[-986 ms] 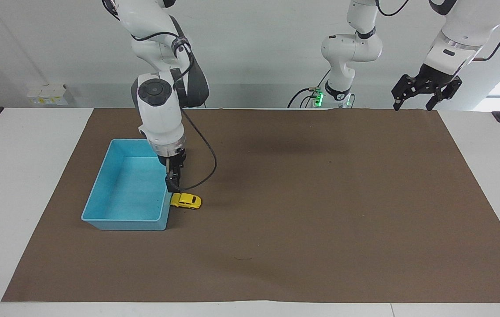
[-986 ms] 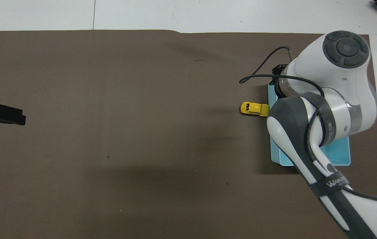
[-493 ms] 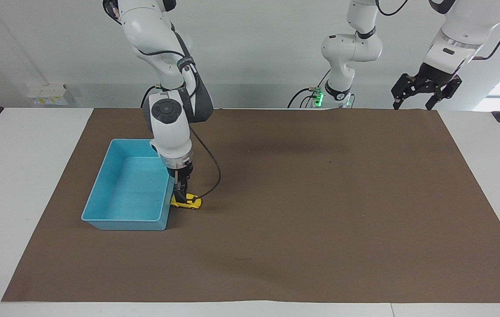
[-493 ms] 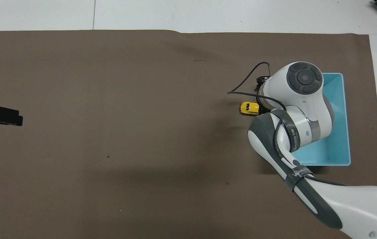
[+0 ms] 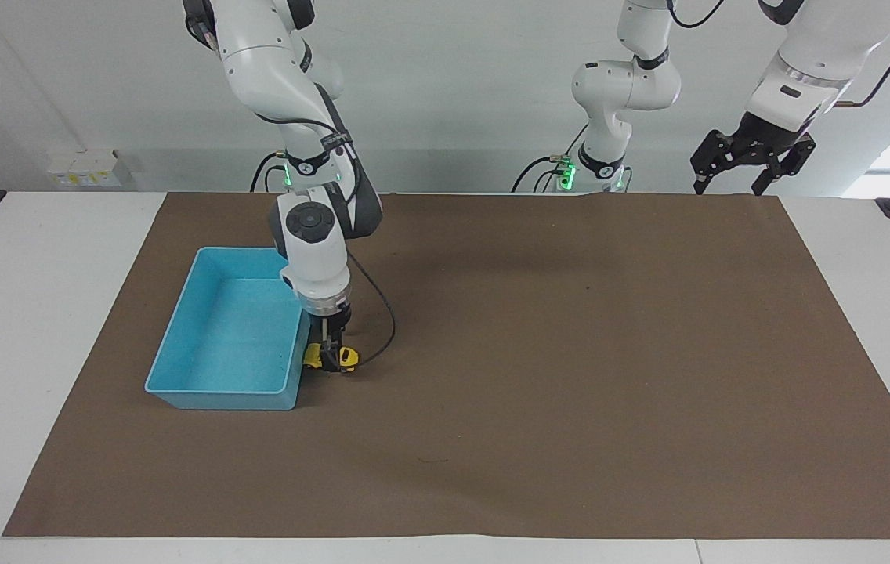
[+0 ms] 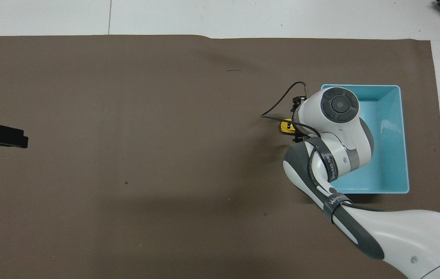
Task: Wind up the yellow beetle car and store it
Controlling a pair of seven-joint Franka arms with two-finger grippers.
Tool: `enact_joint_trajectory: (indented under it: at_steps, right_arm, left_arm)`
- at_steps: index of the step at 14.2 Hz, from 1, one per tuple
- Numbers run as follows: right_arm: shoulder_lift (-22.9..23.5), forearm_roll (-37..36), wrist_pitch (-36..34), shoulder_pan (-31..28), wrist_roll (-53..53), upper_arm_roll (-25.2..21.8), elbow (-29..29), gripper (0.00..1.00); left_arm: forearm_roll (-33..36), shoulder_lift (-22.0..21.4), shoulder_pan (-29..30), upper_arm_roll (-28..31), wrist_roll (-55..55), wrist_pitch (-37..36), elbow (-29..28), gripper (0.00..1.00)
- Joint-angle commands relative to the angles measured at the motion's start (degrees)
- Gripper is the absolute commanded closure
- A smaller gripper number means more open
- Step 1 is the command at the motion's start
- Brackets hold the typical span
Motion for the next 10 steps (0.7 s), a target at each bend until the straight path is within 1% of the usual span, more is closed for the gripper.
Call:
enact_joint_trajectory:
  at_steps: [1, 3, 5, 6, 8, 9, 10]
  right_arm:
    - [-0.35, -1.85, 1.47, -1.01, 1.68, 0.42, -1.46, 0.00]
    - [-0.26, -1.85, 3.05, -1.01, 1.50, 0.42, -2.43, 0.00]
    - [-0.26, -1.85, 3.06, -1.27, 0.19, 0.42, -2.52, 0.00]
    - [-0.26, -1.85, 3.06, -1.62, 0.01, 0.42, -2.61, 0.12]
    - [-0.26, -1.85, 2.97, -1.54, 0.10, 0.42, -2.61, 0.31]
    - [-0.26, -1.85, 2.97, -1.54, 0.01, 0.42, -2.61, 0.42]
    - [-0.26, -1.85, 2.97, -1.28, 0.01, 0.42, -2.52, 0.56]
  left_arm:
    - [-0.04, -0.64, -0.34, 1.23, 0.12, -0.76, 0.03, 0.00]
    - [0.05, -0.73, 0.27, 1.76, 0.12, -0.76, 0.03, 0.00]
    - [0.05, -0.64, 0.54, 1.68, 0.12, -0.76, 0.03, 0.00]
    - [0.05, -0.73, 0.45, 1.68, 0.12, -0.76, 0.03, 0.00]
    - [0.05, -0.64, 0.37, 1.68, 0.12, -0.76, 0.03, 0.00]
    - [0.05, -0.64, 0.45, 1.68, 0.12, -0.76, 0.03, 0.00]
    - [0.05, -0.73, 0.45, 1.68, 0.12, -0.76, 0.03, 0.00]
